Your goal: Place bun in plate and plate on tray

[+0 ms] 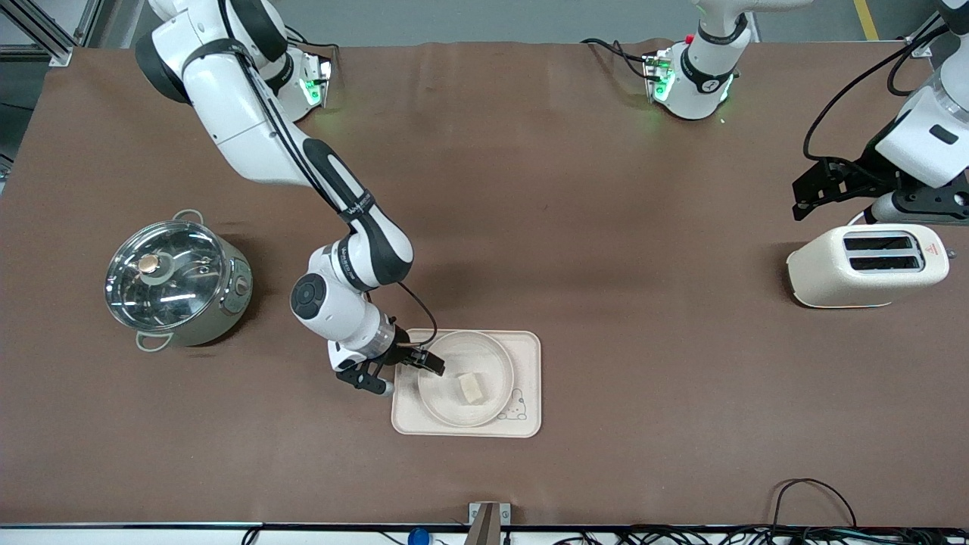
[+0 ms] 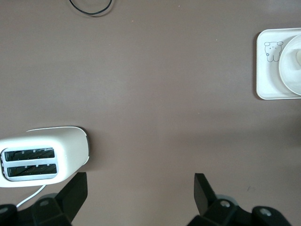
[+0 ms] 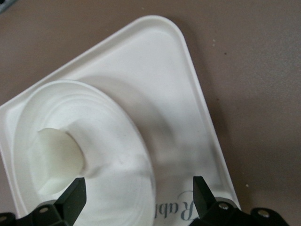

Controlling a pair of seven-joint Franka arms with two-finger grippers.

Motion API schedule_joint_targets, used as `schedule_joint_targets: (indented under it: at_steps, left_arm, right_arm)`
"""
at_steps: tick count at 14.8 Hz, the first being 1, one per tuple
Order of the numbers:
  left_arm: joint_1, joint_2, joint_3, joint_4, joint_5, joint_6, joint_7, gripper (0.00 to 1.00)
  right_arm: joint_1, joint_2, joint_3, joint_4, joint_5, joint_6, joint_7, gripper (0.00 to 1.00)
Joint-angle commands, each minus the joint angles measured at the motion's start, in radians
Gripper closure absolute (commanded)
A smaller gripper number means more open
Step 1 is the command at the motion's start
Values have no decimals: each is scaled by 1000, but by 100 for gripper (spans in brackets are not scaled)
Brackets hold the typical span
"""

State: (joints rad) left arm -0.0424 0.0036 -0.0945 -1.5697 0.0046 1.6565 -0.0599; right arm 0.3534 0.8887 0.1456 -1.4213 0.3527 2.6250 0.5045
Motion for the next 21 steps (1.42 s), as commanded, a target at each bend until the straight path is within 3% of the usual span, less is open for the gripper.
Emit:
schedule_joint_targets:
  at_steps: [1,7,12,15,17,21]
  left_arm:
    - [7,1,-2,11,-14,0,0,0]
    - [7,3,-2,11,-14,0,3,0]
    - [7,1,-2,11,-14,-1,5,0]
    - [7,1,-2,11,-14,-3,5,0]
    - [9,1,-2,11,-14,-3,9,0]
    - [7,1,-2,11,-14,-3,9,0]
  right_arm:
    - [-14,-115,11,-50,28,-95,-8,0]
    - [-66,-405,-15,-165,-4,-373,-7,0]
    - [-163,-618,-23,-168,-245,-696,-85,0]
    - [-270,-707,-21,-166,-261,-834,-248,0]
    - [-359,-839,-18,-169,-262,-966,-287,0]
    - [-438,-951,-32,-168,-307,-1069,-404,0]
